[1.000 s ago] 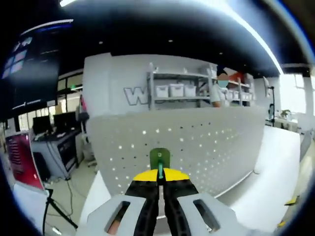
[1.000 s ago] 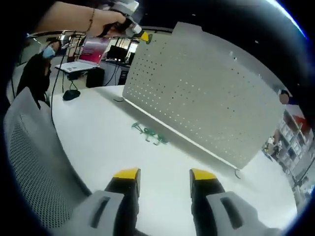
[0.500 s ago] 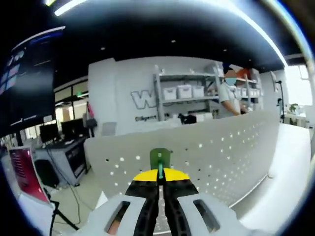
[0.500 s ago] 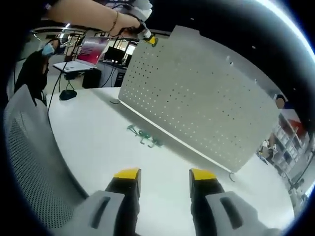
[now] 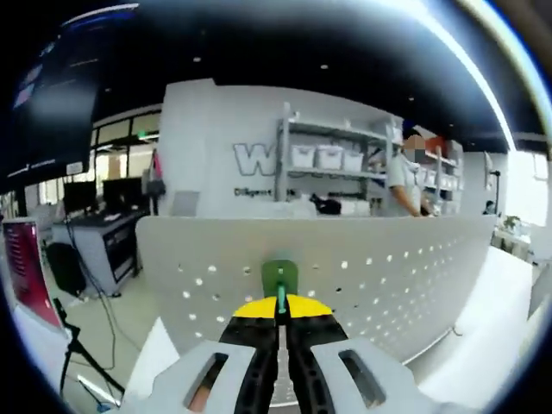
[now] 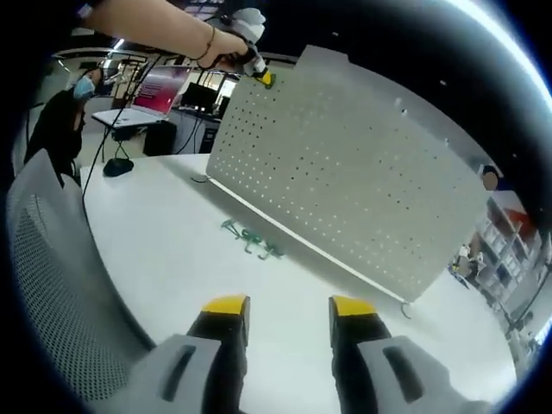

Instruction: Insert the hook assembly into the mounting plate slot until the hook locks in place.

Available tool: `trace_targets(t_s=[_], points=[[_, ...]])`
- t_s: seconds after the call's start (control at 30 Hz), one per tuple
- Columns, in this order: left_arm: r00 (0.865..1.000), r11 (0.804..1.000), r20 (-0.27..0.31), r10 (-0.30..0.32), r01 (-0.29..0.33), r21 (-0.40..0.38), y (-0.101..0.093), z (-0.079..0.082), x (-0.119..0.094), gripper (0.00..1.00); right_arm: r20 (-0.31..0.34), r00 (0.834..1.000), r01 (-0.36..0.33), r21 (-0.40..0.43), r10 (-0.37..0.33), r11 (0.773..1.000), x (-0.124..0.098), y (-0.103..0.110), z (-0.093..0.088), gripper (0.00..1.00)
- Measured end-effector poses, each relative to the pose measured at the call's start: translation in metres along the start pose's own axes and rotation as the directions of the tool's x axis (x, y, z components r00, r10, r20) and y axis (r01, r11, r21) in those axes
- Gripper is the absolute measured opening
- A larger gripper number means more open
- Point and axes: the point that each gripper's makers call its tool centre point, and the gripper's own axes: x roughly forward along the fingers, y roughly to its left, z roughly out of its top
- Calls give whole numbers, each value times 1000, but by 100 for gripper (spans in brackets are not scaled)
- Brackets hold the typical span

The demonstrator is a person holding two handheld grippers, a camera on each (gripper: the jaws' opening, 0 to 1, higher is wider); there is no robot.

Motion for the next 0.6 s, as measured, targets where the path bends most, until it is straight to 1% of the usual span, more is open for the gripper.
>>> trace_targets(t_s=[0.03,0.13,0.23,0.33,0.37,0.4,0.43,0.53,0.57,0.6], points=[[1000,1000,-2,0,0,3,0,0,0,1,1,1000,-1,-1,1,1000,0,0,0,33],[1000,998,-22,-2,3,55,-2,-1,2,1,-4,1000,-4,-2,4,1000,1,1,-1,33],[999,998,-41,-1,3,64,-3,-5,4,1,-3,1000,-2,0,2,1000,0,0,0,33],[999,997,-49,3,0,73,-4,-5,2,1,-4,1000,-4,1,4,1000,1,1,-1,33],[998,997,-56,5,0,82,-4,-5,3,1,-5,1000,-4,0,4,1000,1,1,-1,33],[998,994,-67,16,-8,108,-4,-8,4,1,-5,1000,-5,1,5,1000,1,1,-1,33],[998,994,-58,14,-7,111,-5,-6,5,1,-5,1000,-5,1,5,1000,1,1,-1,33],[997,993,-66,26,-18,118,-6,-6,6,1,-9,1000,-7,1,7,1000,1,1,-2,33],[994,981,-101,41,-21,191,-5,-9,5,1,-10,1000,-8,1,8,1000,1,2,-2,33],[991,964,-130,42,-6,266,-6,-10,5,1,-13,1000,-10,-1,10,1000,1,2,-3,33]])
